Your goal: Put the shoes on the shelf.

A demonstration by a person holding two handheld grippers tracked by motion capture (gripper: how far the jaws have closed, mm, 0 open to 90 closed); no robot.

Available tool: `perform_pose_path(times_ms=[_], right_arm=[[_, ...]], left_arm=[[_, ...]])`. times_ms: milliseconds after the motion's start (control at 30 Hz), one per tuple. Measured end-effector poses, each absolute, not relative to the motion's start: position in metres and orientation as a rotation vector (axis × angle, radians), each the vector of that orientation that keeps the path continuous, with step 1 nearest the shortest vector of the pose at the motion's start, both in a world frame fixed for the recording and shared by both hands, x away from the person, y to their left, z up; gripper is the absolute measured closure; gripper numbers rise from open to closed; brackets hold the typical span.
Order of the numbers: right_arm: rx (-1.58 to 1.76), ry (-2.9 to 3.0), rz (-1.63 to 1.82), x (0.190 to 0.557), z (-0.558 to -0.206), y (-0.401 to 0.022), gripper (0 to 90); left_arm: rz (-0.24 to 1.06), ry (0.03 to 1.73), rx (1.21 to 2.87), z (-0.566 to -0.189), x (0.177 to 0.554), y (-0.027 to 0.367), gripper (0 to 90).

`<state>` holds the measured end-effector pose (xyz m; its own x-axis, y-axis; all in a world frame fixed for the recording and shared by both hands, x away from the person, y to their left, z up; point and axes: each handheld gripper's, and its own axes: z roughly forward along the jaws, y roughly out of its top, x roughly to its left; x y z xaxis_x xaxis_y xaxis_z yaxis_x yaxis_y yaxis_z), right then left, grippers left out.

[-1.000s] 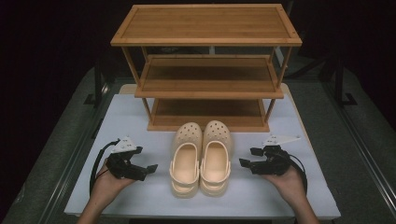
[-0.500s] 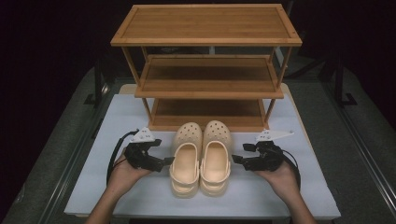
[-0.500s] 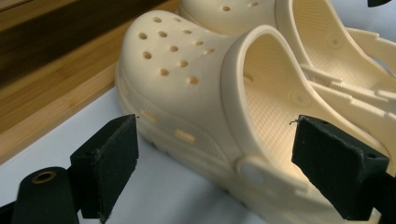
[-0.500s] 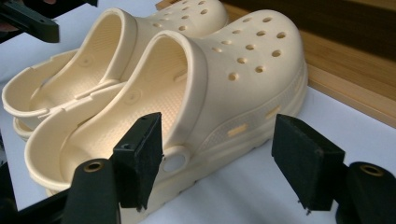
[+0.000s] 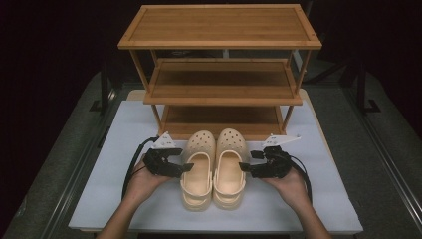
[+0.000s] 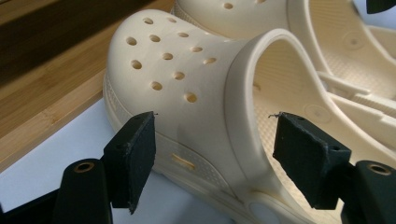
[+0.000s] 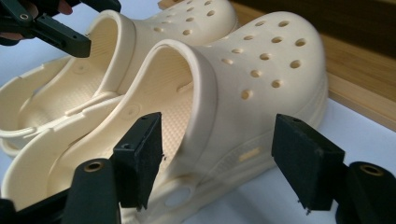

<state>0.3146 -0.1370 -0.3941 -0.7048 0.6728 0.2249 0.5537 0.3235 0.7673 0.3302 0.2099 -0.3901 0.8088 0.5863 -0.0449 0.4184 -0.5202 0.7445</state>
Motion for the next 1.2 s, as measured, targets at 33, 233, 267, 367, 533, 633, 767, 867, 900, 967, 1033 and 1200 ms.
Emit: perform_pose_path(times_ms=[33, 233, 267, 367, 533, 633, 767, 867, 900, 967, 1033, 1200], right_arm=[[1.141, 2.448, 1.326, 0.315, -0.395, -0.135, 33.1], [1.151, 2.448, 1.287, 0.320, -0.402, -0.126, 33.2], [1.155, 2.450, 1.274, 0.320, -0.403, -0.124, 34.3], [1.154, 2.450, 1.239, 0.321, -0.406, -0.123, 34.6], [1.159, 2.444, 1.242, 0.321, -0.406, -0.126, 34.5], [1.161, 2.442, 1.243, 0.321, -0.405, -0.128, 34.5], [1.156, 2.441, 1.228, 0.321, -0.404, -0.129, 34.5], [1.159, 2.436, 1.212, 0.321, -0.403, -0.131, 34.5], [1.159, 2.431, 1.208, 0.321, -0.403, -0.133, 34.5], [1.169, 2.430, 1.200, 0.321, -0.403, -0.136, 36.6], [1.169, 2.436, 1.213, 0.321, -0.403, -0.137, 38.6], [1.178, 2.458, 1.241, 0.322, -0.403, -0.140, 43.5]], left_arm=[[0.268, 0.737, 2.196, -0.391, 0.331, 0.209, 30.2], [0.290, 0.753, 2.205, -0.395, 0.334, 0.205, 31.5], [0.297, 0.750, 2.208, -0.396, 0.334, 0.204, 32.0], [0.294, 0.753, 2.213, -0.397, 0.334, 0.203, 32.8], [0.304, 0.760, 2.214, -0.396, 0.335, 0.206, 32.6], [0.305, 0.759, 2.215, -0.396, 0.336, 0.208, 32.5], [0.319, 0.756, 2.219, -0.395, 0.337, 0.210, 32.2], [0.337, 0.761, 2.220, -0.394, 0.338, 0.215, 32.3], [0.343, 0.764, 2.221, -0.394, 0.339, 0.217, 32.3], [0.344, 0.774, 2.217, -0.394, 0.340, 0.220, 33.3], [0.327, 0.777, 2.211, -0.394, 0.341, 0.222, 34.5], [0.322, 0.751, 2.219, -0.394, 0.341, 0.222, 41.8]])
